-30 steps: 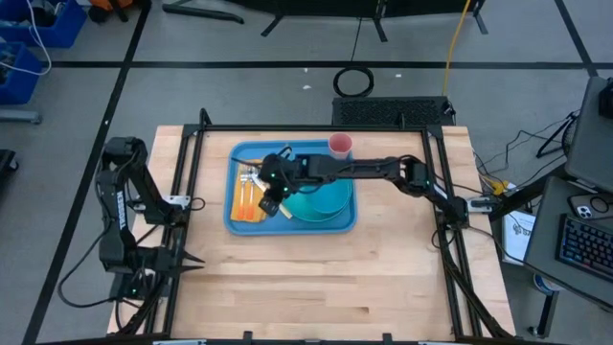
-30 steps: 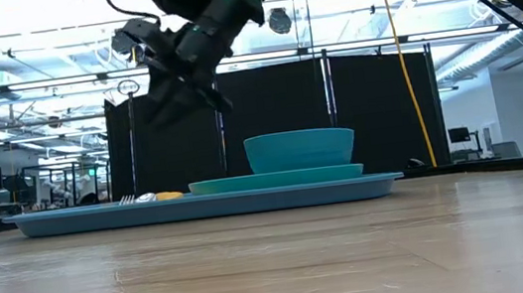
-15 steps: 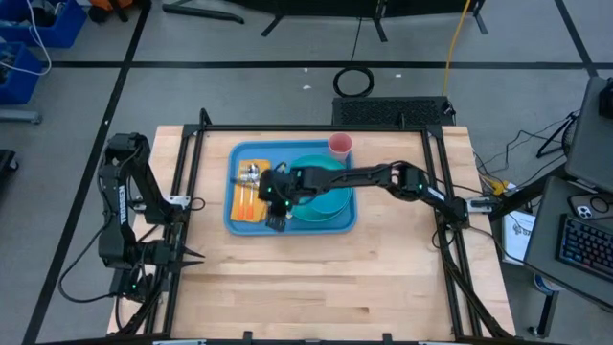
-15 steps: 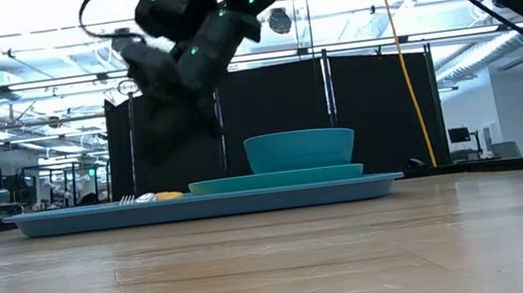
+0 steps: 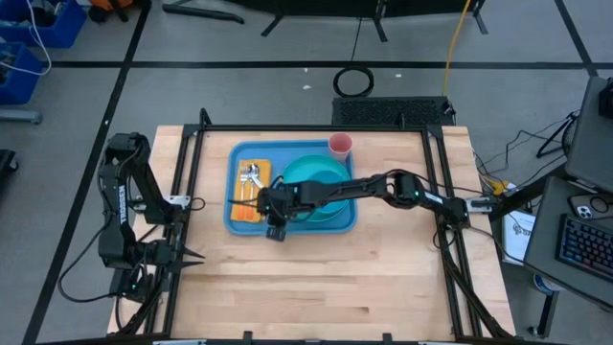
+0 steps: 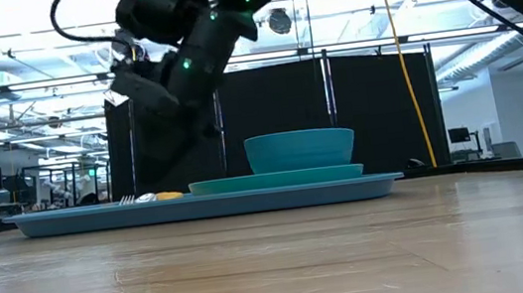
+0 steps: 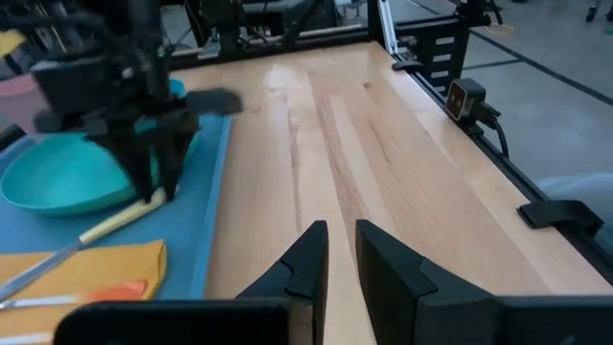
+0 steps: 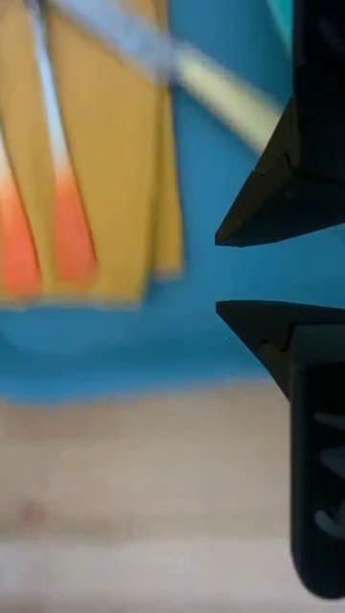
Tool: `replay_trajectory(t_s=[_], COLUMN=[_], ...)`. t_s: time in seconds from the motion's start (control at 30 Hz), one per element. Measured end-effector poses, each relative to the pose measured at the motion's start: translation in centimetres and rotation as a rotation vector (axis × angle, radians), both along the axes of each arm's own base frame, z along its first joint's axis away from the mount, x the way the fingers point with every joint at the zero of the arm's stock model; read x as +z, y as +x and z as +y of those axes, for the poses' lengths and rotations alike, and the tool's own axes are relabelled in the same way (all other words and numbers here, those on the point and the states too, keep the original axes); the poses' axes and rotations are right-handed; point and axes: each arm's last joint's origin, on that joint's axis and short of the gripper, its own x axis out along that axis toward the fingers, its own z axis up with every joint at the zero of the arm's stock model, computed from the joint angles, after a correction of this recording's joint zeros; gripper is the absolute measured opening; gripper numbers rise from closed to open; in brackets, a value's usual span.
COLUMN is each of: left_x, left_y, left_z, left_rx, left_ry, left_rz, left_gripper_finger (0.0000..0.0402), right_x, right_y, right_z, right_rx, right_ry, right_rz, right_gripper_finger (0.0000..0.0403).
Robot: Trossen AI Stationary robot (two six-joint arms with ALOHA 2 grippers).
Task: Set up tray
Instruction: Adjust the blue serving tray
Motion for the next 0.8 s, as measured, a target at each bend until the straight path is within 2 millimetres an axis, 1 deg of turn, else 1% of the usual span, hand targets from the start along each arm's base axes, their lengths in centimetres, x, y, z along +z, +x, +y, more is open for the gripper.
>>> replay_trajectory(t_s=[0.07, 0.13, 0.27, 0.37, 0.5, 0.63, 0.7, 0.8], left_x=[0.0, -0.1, -0.1, -0.1, -0.1, -0.1, -0.1, -0.1], left_y=[0.0, 0.0, -0.1, -0.1, -0.1, -0.1, -0.1, -0.1], left_z=[0.0, -0.1, -0.3, -0.4, -0.5, -0.5, -0.5, -0.5], left_rx=[0.003, 0.003, 0.002, 0.002, 0.001, 0.001, -0.001, -0.001], left_ry=[-0.008, -0.021, -0.044, -0.053, -0.065, -0.065, -0.061, -0.059], left_rz=[0.012, 0.022, 0.032, 0.043, 0.044, 0.043, 0.041, 0.037], left_gripper_finger=[0.0063, 0.0063, 0.0063, 0.0063, 0.0063, 0.0063, 0.0063, 0.0063], right_x=[0.0, -0.1, -0.6, -1.0, -1.2, -0.2, 0.5, 1.0], right_y=[-0.1, -0.3, -1.5, -2.6, -3.8, -4.7, -5.2, -6.0], right_z=[1.0, 2.3, 5.2, 6.8, 7.9, 8.8, 9.1, 9.4], right_rx=[-0.011, -0.033, -0.072, -0.076, -0.093, -0.095, -0.101, -0.119], right_ry=[0.067, 0.097, 0.063, 0.054, 0.038, 0.039, -0.005, -0.092], right_rz=[0.014, 0.034, 0.140, 0.236, 0.343, 0.373, 0.382, 0.415], right_gripper_finger=[0.0089, 0.0082, 0.0063, 0.0050, 0.0037, 0.0032, 0.0032, 0.0036])
